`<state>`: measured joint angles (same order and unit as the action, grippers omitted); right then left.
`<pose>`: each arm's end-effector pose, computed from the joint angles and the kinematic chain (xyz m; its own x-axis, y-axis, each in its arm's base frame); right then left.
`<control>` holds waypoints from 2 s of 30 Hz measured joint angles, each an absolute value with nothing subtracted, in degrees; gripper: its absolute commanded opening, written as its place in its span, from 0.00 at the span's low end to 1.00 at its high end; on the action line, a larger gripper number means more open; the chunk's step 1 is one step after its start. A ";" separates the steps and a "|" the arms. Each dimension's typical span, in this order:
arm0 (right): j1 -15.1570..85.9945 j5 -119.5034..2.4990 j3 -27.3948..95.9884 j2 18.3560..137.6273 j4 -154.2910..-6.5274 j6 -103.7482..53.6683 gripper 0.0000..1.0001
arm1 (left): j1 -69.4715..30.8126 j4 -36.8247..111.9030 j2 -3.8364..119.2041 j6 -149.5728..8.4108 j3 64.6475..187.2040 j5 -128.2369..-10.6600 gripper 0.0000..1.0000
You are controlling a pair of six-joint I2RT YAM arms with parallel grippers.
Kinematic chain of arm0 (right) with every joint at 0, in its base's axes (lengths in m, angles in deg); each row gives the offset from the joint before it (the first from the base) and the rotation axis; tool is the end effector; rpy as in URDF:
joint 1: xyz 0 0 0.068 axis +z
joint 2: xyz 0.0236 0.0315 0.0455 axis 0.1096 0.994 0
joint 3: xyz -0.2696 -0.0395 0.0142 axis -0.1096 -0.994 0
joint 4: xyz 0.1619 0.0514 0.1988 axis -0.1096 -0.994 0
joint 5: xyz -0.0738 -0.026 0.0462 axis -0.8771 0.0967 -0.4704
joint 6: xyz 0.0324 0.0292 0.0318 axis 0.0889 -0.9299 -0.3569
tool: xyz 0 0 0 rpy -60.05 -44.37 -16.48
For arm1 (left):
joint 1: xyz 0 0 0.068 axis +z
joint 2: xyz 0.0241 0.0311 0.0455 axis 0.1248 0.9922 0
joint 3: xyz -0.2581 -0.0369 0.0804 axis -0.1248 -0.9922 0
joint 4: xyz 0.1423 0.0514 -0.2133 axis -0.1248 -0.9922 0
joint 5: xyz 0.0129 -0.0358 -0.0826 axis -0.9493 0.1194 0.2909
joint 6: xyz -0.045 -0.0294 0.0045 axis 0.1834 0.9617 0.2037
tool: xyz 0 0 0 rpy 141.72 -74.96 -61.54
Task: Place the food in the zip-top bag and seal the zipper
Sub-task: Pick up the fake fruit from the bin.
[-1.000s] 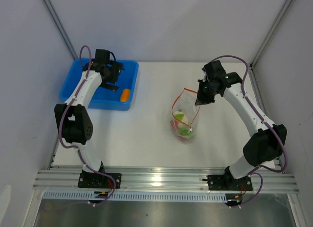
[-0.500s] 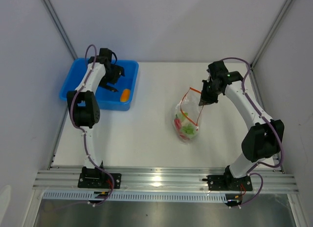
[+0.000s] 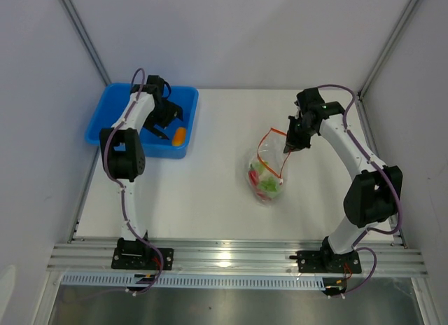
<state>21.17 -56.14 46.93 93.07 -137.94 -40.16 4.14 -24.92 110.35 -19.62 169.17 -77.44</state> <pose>0.3304 0.0942 0.3021 -0.9390 0.1311 -0.3178 0.0320 0.9537 0.2990 0.4665 -0.0249 0.2214 -0.4884 -0.8628 -0.1307 -0.8225 0.5052 -0.2613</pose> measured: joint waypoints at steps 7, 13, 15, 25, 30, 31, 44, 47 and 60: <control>21.17 -56.17 46.89 93.07 -137.92 -40.16 0.00 | 2.50 -23.22 110.35 -23.90 166.44 -77.13 0.95; 21.14 -56.17 45.66 93.03 -137.75 -40.18 0.00 | 2.29 -23.15 110.33 -25.37 163.45 -77.13 0.91; 21.14 -56.14 45.12 93.03 -137.77 -40.20 0.00 | 2.24 -22.89 110.26 -25.69 162.09 -77.02 0.91; 21.14 -55.82 43.54 92.39 -137.24 -40.44 0.00 | 2.24 -22.06 110.00 -25.78 160.49 -76.96 0.83; 21.14 -55.68 43.04 91.72 -137.05 -40.46 0.00 | 2.24 -22.06 109.98 -25.65 160.47 -77.09 0.74; 21.14 -55.68 42.98 91.61 -137.05 -40.46 0.00 | 2.24 -22.06 109.98 -25.61 160.47 -77.09 0.74; 21.14 -55.77 42.91 91.06 -136.96 -40.40 0.00 | 2.39 -23.06 109.32 -23.16 160.23 -79.03 0.24; 21.14 -55.84 42.91 91.06 -136.96 -40.38 0.00 | 2.85 -23.22 108.95 -22.57 160.08 -79.01 0.15; 21.03 -56.19 42.91 91.08 -136.78 -40.38 0.00 | 5.06 -24.40 105.56 -21.56 160.04 -79.19 0.01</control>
